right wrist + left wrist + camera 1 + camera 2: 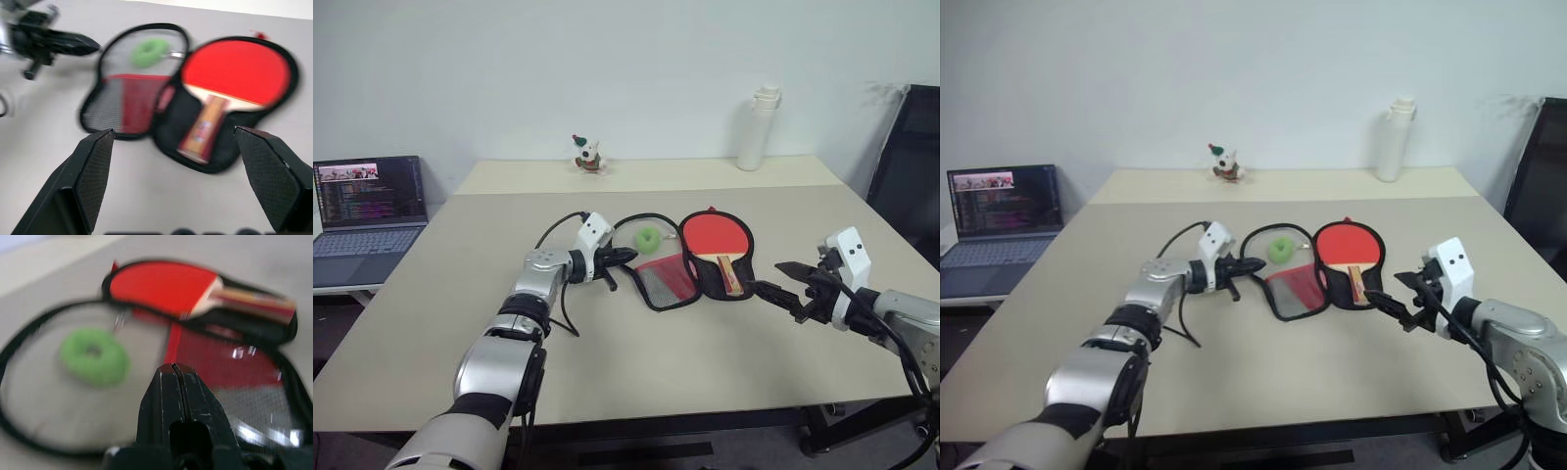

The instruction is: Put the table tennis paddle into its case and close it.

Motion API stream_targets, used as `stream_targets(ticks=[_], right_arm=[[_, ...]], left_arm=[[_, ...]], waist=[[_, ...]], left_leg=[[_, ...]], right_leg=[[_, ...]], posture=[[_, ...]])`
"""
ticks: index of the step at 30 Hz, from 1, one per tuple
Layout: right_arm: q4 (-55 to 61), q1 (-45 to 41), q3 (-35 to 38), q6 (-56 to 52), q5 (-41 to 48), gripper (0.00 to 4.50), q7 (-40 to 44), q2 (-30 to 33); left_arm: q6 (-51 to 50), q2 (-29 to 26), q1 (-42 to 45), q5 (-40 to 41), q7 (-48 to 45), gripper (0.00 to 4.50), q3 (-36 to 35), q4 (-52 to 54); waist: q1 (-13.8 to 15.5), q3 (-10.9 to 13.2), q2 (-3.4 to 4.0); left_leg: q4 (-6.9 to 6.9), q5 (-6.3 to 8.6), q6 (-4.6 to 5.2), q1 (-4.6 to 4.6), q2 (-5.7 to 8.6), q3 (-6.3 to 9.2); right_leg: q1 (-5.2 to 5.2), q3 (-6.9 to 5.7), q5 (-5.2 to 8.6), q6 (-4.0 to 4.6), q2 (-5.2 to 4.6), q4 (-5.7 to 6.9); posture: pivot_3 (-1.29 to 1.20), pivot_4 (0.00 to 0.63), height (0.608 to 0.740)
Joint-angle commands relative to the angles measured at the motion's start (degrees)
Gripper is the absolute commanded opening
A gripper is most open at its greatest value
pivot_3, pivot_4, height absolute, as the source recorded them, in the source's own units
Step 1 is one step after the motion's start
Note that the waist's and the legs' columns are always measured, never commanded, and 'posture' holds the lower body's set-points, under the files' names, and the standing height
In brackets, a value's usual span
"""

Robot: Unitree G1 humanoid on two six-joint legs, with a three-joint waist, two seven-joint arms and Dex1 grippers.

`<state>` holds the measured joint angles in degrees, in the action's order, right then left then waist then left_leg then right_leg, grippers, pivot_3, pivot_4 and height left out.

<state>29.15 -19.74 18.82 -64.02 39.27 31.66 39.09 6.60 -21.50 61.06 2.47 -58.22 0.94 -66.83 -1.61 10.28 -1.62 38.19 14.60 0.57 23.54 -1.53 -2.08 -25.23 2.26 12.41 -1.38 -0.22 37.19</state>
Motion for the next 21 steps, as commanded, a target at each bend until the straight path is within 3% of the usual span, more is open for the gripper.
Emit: stream_targets(ticks=[1, 6, 21], right_arm=[[1.6, -1.5, -0.5, 1.2, 1.4, 4.27, 1.1, 1.7], [0.6, -2.2, -1.5, 1.9, 1.5, 4.27, 1.6, 2.3], [0.3, -2.1, -2.0, 2.7, 0.7, 4.27, 0.9, 2.7]], left_arm=[[-1.3, -2.1, -2.2, -1.9, -1.8, 0.01, 1.7, 3.2], [-2.1, -1.8, -3.8, -2.4, -1.2, 0.01, 2.0, 4.0], [-0.7, 6.3, -2.3, -1.5, 5.0, 0.01, -0.4, -1.2]], waist=[[0.0, 0.0, 0.0], [0.1, 0.0, -0.01], [0.1, 0.0, -0.02]], left_leg=[[0.0, 0.0, 0.0, 0.0, 0.0, -0.01], [0.04, 0.0, 0.0, 0.01, 0.0, 0.03], [0.15, 0.0, 0.0, 0.04, 0.02, 0.06]], right_leg=[[0.0, 0.0, 0.0, 0.0, -0.01, 0.0], [0.0, -0.05, 0.0, 0.0, -0.01, 0.03], [0.03, -0.06, -0.01, 0.0, -0.03, 0.08]], posture=[[0.0, 0.15, 0.74], [0.0, 0.15, 0.74], [0.0, 0.15, 0.74]])
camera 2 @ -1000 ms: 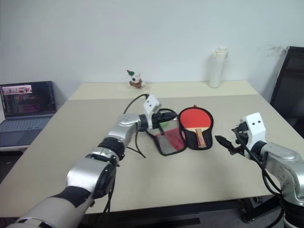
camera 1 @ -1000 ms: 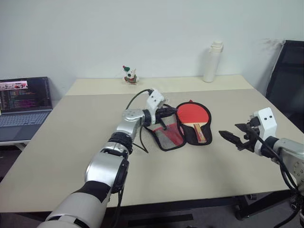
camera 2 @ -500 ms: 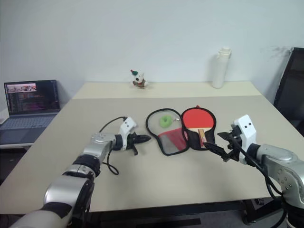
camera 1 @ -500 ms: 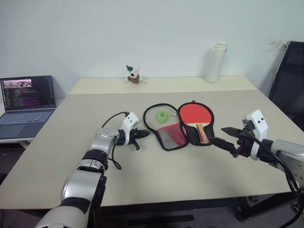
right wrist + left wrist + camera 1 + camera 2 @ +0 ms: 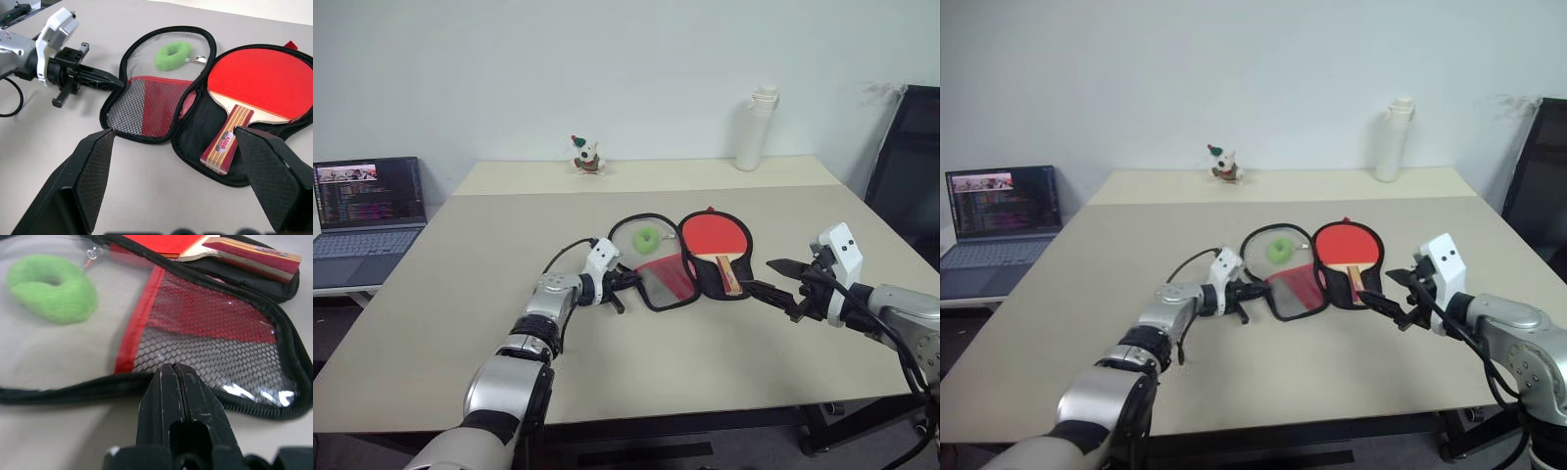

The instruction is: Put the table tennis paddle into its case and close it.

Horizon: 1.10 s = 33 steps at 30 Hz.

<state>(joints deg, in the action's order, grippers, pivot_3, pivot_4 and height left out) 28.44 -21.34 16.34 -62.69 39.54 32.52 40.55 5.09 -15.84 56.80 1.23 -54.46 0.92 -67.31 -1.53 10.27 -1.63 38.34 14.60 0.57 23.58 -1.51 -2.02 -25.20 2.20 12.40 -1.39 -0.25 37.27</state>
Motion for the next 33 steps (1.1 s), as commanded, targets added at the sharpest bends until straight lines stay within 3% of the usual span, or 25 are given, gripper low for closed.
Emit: stream_targets(ticks=[1, 15, 33], right_arm=[[1.0, -0.5, 0.5, 1.4, 0.3, 4.27, -0.1, 1.2], [2.2, 1.1, 1.8, 1.3, 0.9, 4.27, -1.3, 1.5], [2.4, 2.1, 1.3, 2.0, 1.9, 4.27, -1.8, 1.3]], left_arm=[[0.9, 1.0, 2.3, -0.5, 1.6, 0.01, -0.3, -1.3], [2.4, 6.0, 9.6, -0.1, 5.5, 0.01, -2.3, -4.9], [1.5, -1.0, 4.6, 0.7, 0.4, 0.01, -4.0, -3.0]], waist=[[0.0, 0.0, 0.0], [0.0, 0.0, -0.01], [-0.1, 0.0, 0.0]], left_leg=[[0.01, 0.0, 0.0, 0.0, 0.0, 0.0], [0.2, 0.0, 0.0, 0.1, 0.06, 0.04], [0.52, 0.0, 0.0, 0.07, 0.03, 0.04]], right_leg=[[0.0, 0.01, 0.0, 0.0, 0.0, 0.01], [0.02, -0.03, -0.03, -0.05, -0.01, 0.03], [0.01, 0.0, -0.02, -0.06, 0.01, 0.42]], posture=[[0.0, 0.15, 0.74], [0.0, 0.15, 0.74], [0.0, 0.15, 0.74]])
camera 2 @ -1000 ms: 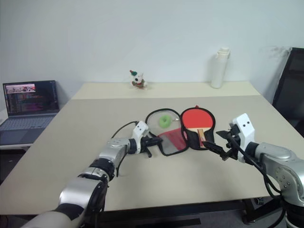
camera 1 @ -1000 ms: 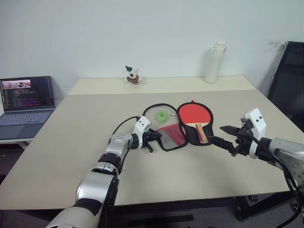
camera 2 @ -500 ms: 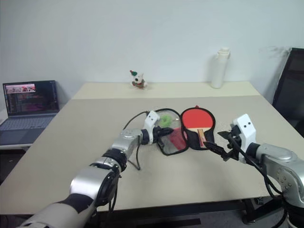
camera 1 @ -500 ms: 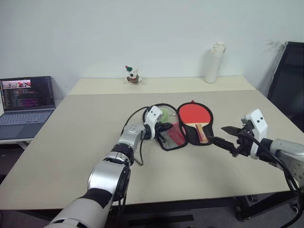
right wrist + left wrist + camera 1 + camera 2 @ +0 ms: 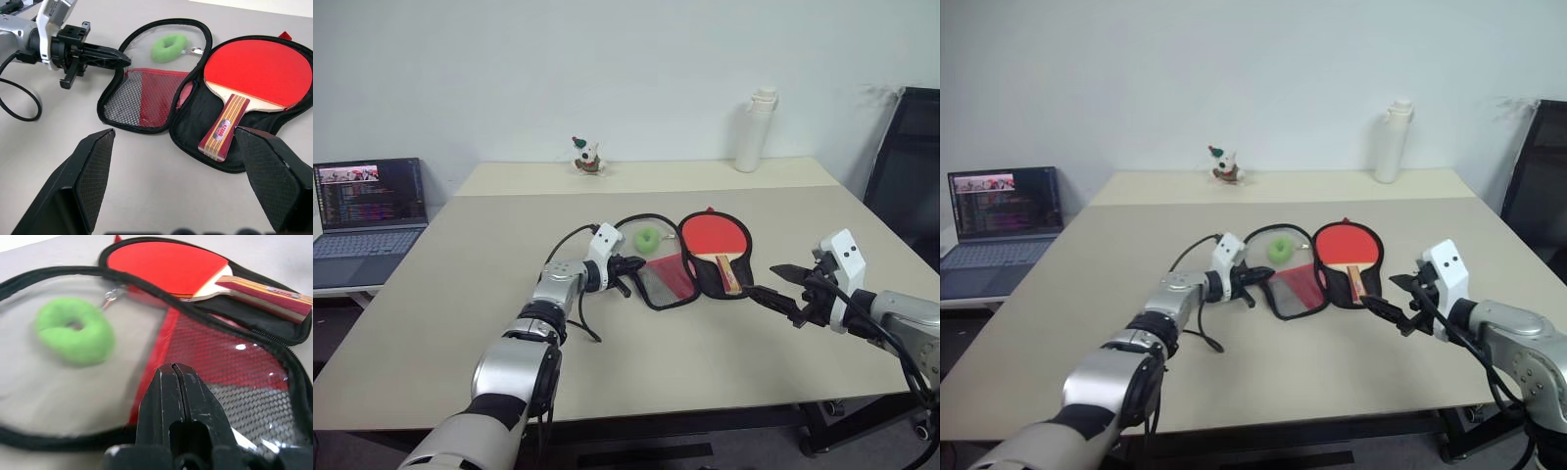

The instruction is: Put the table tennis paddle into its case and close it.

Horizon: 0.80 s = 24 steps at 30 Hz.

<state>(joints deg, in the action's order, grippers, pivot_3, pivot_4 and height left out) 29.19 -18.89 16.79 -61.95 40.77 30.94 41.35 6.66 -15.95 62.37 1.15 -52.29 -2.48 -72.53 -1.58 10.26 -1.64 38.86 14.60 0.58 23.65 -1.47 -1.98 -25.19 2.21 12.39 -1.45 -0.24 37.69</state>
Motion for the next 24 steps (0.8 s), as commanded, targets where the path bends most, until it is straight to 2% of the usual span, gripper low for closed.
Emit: stream_targets(ticks=[1, 7, 19, 24], right_arm=[[1.6, -0.4, 0.8, 1.3, 0.7, 4.27, -0.2, 0.4], [1.4, -0.6, 0.4, 1.5, 0.7, 4.27, -0.3, 0.2], [1.9, -0.3, 0.5, 1.1, 0.9, 4.27, -0.6, 0.4], [2.8, 0.8, 1.6, 0.8, 1.7, 4.27, -1.1, 0.6]], left_arm=[[-0.1, -1.1, -1.5, 0.7, -2.2, 0.01, -0.5, 2.4], [1.2, -0.5, -3.7, -1.3, 0.0, 0.01, 1.0, 2.9], [1.3, 2.4, -2.9, -2.5, 1.9, 0.01, 2.0, 1.8], [1.8, -0.7, -3.3, -2.9, 0.8, 0.01, 2.0, 2.0]], waist=[[0.0, 0.0, 0.0], [0.0, 0.0, 0.0], [0.1, 0.0, -0.01], [0.1, 0.0, -0.01]], left_leg=[[0.0, 0.0, 0.0, -0.02, 0.0, -0.01], [0.0, 0.0, 0.0, -0.08, -0.01, -0.03], [0.02, 0.0, 0.0, -0.08, 0.01, -0.02], [0.03, 0.0, 0.0, -0.08, 0.01, -0.03]], right_leg=[[0.0, 0.01, 0.0, 0.0, 0.0, 0.02], [0.0, 0.04, 0.0, 0.0, 0.01, 0.08], [0.04, 0.04, 0.0, -0.01, -0.04, 0.11], [0.03, 0.04, 0.0, 0.0, -0.05, 0.1]], posture=[[0.0, 0.15, 0.74], [0.0, 0.15, 0.74], [0.0, 0.15, 0.74], [0.0, 0.15, 0.74]])
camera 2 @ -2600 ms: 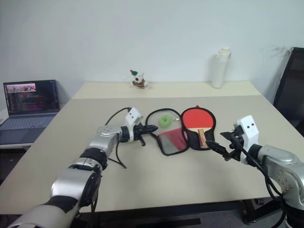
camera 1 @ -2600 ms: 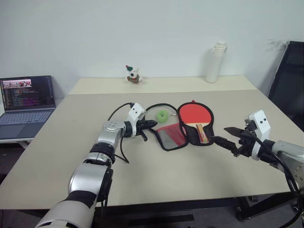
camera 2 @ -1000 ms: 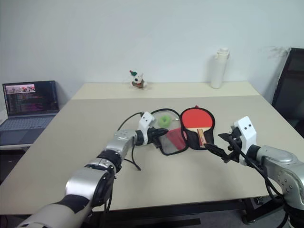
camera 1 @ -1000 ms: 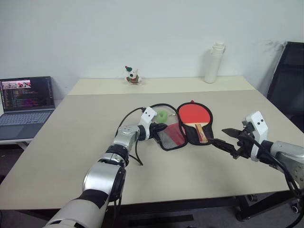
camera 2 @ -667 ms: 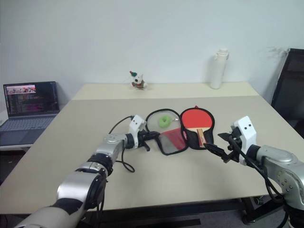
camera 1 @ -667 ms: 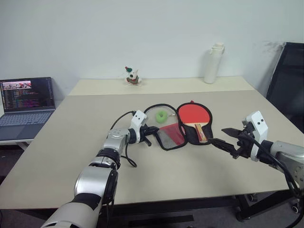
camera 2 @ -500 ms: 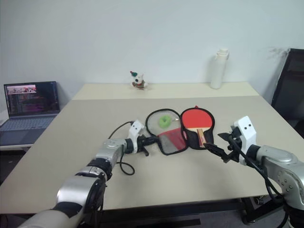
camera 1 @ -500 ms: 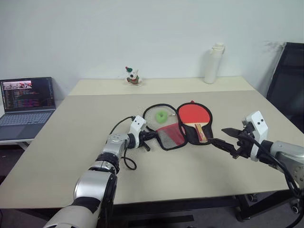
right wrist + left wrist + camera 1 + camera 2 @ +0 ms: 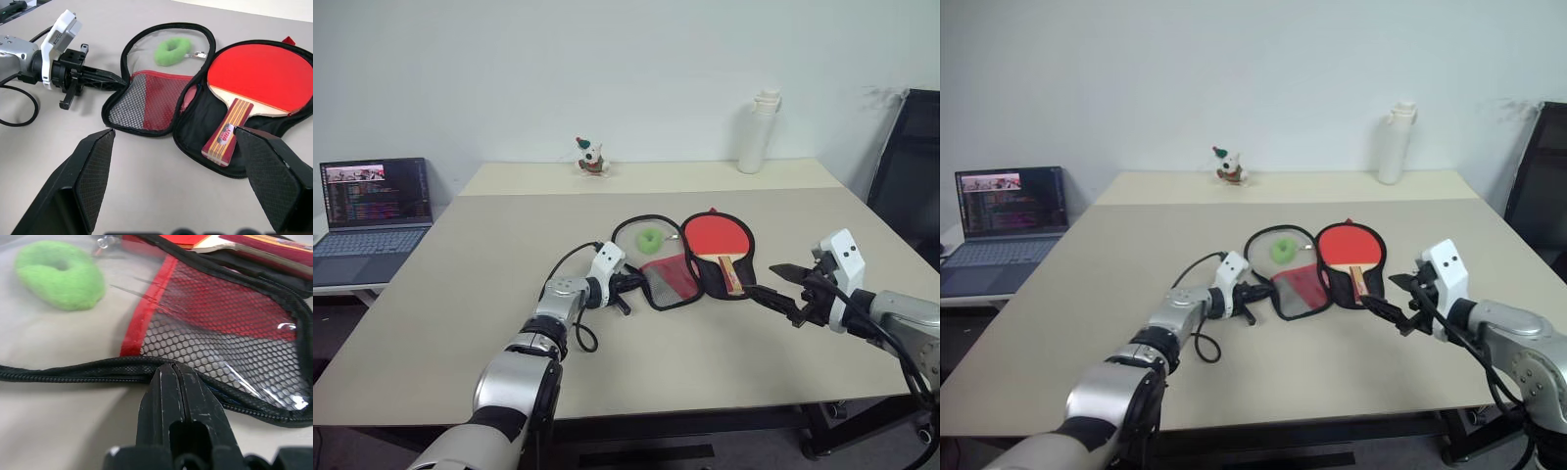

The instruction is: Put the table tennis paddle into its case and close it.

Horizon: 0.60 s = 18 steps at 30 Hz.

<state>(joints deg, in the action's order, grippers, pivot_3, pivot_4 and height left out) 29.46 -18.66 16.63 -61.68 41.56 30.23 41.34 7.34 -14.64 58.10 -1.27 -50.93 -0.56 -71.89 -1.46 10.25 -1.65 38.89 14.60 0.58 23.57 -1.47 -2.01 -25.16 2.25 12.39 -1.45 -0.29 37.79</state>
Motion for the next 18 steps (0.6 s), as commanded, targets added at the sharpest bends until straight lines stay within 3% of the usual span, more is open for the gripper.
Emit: stream_targets(ticks=[1, 9, 18], right_arm=[[2.6, 0.7, 1.8, 0.6, 1.0, 4.27, -0.6, 0.6], [2.4, 0.8, 1.4, 1.0, 1.3, 4.27, -0.9, 0.4], [1.0, -0.5, 0.1, 1.5, 0.6, 4.27, -0.3, 0.7]], left_arm=[[1.2, -2.7, 0.8, -0.4, -0.7, 0.01, 0.0, 1.4], [0.1, -5.9, -1.0, -0.4, -3.9, 0.01, 0.6, 1.9], [0.1, -0.6, 0.8, -0.5, 0.2, 0.01, 0.5, 0.5]], waist=[[0.0, 0.0, 0.0], [-0.2, 0.0, 0.0], [0.3, 0.0, -0.03]], left_leg=[[0.0, 0.0, 0.0, 0.0, 0.0, 0.0], [0.0, 0.0, 0.0, -0.04, -0.02, -0.02], [0.0, 0.0, 0.0, -0.04, -0.02, 0.02]], right_leg=[[-0.01, 0.0, 0.0, 0.0, 0.0, 0.0], [0.0, 0.01, 0.01, -0.01, 0.02, 0.03], [0.04, -0.02, 0.01, -0.02, -0.03, 0.04]], posture=[[0.0, 0.15, 0.74], [0.0, 0.15, 0.74], [0.0, 0.15, 0.74]])
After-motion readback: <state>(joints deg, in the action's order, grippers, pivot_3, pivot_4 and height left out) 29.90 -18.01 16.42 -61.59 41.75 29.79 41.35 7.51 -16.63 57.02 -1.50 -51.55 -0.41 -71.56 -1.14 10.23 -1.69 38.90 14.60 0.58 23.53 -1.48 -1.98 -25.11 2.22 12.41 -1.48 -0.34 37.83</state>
